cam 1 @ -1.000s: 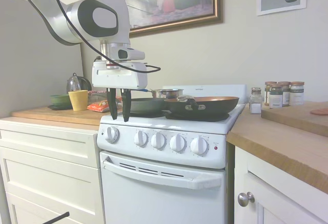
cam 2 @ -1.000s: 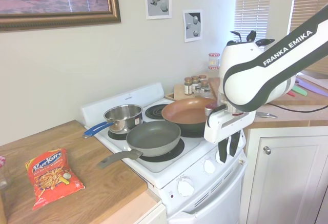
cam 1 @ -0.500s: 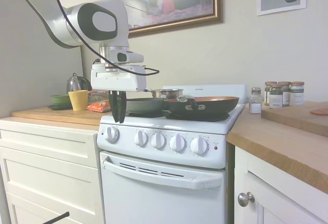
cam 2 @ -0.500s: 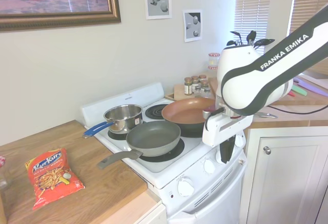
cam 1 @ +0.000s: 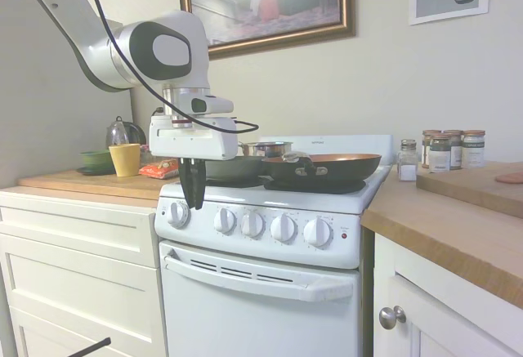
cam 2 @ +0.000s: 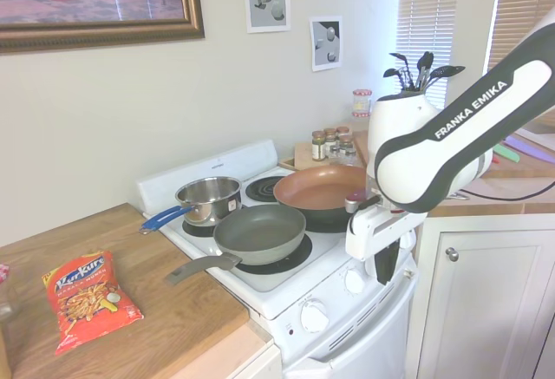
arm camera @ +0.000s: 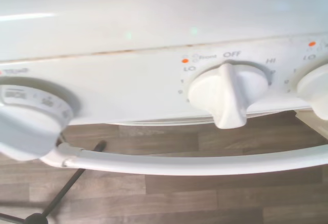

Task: Turn on the stove on the bottom left

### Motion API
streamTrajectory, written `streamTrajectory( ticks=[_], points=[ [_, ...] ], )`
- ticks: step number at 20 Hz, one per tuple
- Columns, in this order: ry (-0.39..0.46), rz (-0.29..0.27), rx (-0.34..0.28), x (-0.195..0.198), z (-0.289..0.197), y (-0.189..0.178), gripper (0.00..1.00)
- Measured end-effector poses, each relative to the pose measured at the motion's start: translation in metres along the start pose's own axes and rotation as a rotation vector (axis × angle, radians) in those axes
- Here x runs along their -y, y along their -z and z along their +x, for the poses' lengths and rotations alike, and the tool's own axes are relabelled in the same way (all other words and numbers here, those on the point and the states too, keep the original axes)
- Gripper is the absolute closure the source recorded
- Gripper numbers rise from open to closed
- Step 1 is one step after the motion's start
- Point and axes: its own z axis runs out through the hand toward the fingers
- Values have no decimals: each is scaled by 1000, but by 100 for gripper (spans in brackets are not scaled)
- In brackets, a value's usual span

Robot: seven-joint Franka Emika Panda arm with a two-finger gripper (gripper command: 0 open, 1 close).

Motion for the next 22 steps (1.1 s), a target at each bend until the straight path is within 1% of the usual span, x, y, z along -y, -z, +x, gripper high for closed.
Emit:
streamTrajectory(
  ticks=[5, 22],
  points=[
    [-5, 2, -2, 1, 4, -1, 100],
    [-16, -7, 8, 17, 27, -21, 100]
  ],
)
